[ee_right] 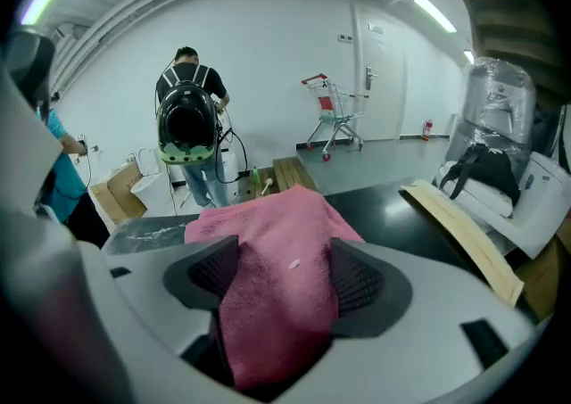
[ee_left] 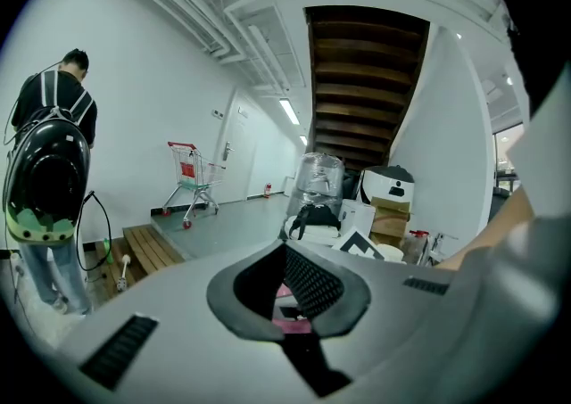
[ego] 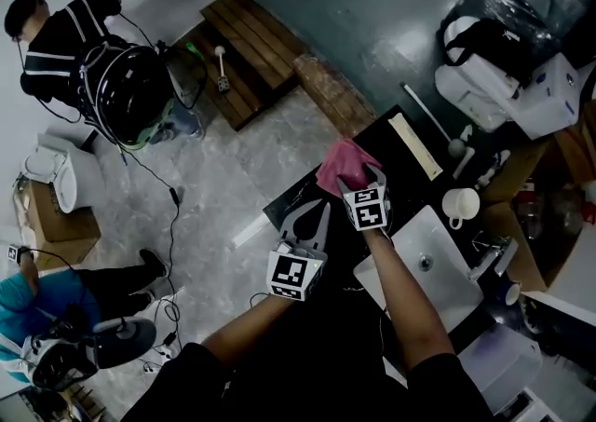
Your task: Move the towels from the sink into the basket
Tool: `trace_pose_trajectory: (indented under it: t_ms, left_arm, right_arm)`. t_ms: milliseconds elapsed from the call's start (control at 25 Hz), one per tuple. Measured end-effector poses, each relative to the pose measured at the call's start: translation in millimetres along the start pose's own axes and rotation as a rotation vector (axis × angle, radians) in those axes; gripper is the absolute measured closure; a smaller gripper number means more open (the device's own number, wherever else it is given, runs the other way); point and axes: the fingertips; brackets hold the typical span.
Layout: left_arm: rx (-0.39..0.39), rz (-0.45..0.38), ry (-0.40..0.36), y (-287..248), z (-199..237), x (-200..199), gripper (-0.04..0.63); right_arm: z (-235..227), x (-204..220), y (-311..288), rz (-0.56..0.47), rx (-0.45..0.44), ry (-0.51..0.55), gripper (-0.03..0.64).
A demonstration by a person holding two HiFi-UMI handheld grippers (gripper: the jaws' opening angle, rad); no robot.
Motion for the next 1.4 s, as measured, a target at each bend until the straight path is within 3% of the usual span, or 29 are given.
trace_pose_trajectory:
  t_ms: [160,320,440,1000,1400]
  left_arm:
    - [-0.01,0.0,0.003,2,2,1,0.592]
    - [-0.019,0.0,0.006,5,3,2,0.592]
    - [-0.023,-0.01,-0.01,11,1,-3,0.592]
    - [-0.06,-0.061,-0.031,77,-20,-12,0.592]
    - [-0.017,-0.102,-0.073,126,-73,-17,0.592]
  right_arm:
    - [4,-1,-2,-0.003,0.01,0.014,0.301]
    - [19,-1,7,0.006,-0.013,0.069,0.455]
    - [24,0,9,-0.028,-0.003,0.102,0.512]
    - [26,7,93,-0.111,0.031,-0.006,0.528]
    - [38,6,200,-0.253,0.086,-0.086,0.528]
Point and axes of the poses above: the fingertips, and each gripper's own axes: y backward along the fingers, z to its left, x out of its underside, and after that the axes turned 13 degrees about x, right-handed
